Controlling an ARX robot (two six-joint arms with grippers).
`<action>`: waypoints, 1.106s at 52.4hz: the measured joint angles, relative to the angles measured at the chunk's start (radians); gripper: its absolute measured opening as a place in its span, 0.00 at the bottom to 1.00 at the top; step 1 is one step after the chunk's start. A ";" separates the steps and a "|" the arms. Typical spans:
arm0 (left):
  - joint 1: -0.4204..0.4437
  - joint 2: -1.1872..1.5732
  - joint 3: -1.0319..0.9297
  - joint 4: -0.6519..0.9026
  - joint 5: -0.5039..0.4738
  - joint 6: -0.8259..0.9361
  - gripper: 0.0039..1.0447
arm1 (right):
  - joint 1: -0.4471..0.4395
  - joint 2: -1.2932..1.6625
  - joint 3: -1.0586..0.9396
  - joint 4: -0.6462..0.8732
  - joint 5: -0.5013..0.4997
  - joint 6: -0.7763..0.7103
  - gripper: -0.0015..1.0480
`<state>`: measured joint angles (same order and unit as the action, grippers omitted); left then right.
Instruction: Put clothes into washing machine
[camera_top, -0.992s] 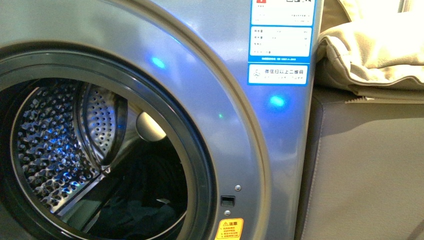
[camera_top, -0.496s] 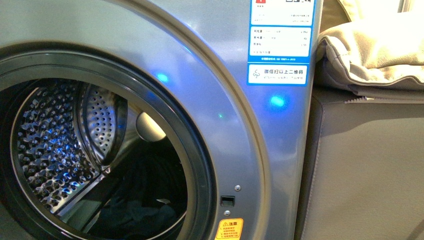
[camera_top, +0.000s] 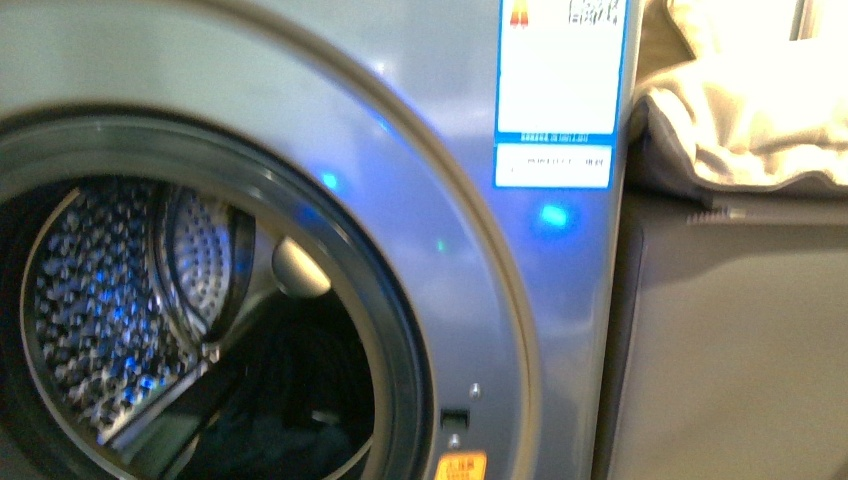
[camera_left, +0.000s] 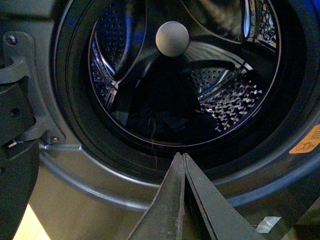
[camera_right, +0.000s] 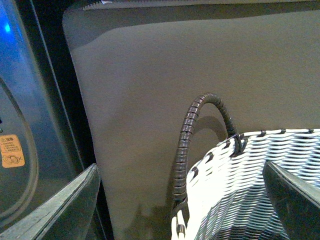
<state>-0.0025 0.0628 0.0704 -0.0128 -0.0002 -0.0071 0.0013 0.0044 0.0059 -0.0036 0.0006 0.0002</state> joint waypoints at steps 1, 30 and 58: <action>0.000 -0.002 -0.002 0.000 0.000 0.000 0.03 | 0.000 0.000 0.000 0.000 0.000 0.000 0.93; 0.000 -0.059 -0.052 0.008 0.000 0.000 0.03 | 0.000 0.000 0.000 0.000 0.000 0.000 0.93; 0.000 -0.059 -0.052 0.008 0.000 0.000 0.03 | 0.000 0.000 0.000 0.000 0.000 0.000 0.93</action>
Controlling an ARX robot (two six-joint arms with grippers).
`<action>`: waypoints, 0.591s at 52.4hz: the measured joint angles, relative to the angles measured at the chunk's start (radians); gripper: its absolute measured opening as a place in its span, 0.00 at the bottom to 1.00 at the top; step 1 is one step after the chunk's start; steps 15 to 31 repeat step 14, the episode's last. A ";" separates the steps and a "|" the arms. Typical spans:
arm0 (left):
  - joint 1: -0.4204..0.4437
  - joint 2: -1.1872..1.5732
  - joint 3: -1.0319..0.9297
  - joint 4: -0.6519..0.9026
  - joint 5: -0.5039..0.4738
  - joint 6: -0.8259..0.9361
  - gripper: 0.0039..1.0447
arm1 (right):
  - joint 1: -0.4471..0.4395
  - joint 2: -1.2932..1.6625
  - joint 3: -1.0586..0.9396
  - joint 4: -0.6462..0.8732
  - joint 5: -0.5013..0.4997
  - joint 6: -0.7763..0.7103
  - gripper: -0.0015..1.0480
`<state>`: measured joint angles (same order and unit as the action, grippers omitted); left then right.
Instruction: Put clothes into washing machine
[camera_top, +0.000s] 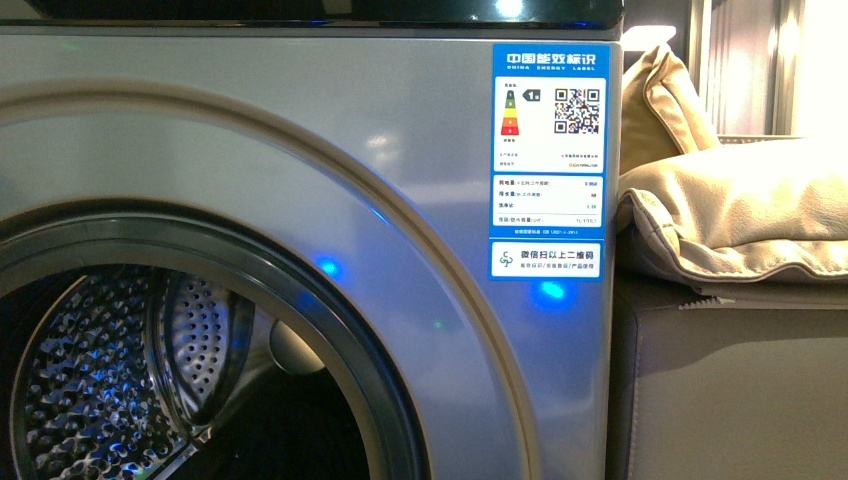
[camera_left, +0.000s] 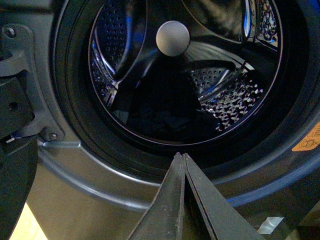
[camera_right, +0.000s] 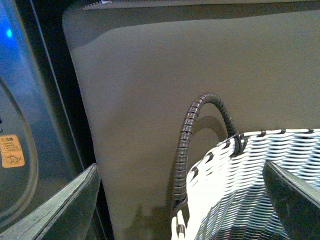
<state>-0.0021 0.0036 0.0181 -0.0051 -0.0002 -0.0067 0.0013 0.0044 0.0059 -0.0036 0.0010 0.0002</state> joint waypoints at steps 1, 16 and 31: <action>0.000 0.000 0.000 0.000 0.000 0.000 0.03 | 0.000 0.000 0.000 0.000 0.000 0.000 0.93; 0.000 0.000 0.000 0.000 0.000 -0.001 0.05 | 0.000 0.000 0.000 0.000 0.000 0.000 0.93; 0.000 0.000 0.000 0.000 0.000 -0.001 0.05 | 0.000 0.000 0.000 0.000 0.000 0.000 0.93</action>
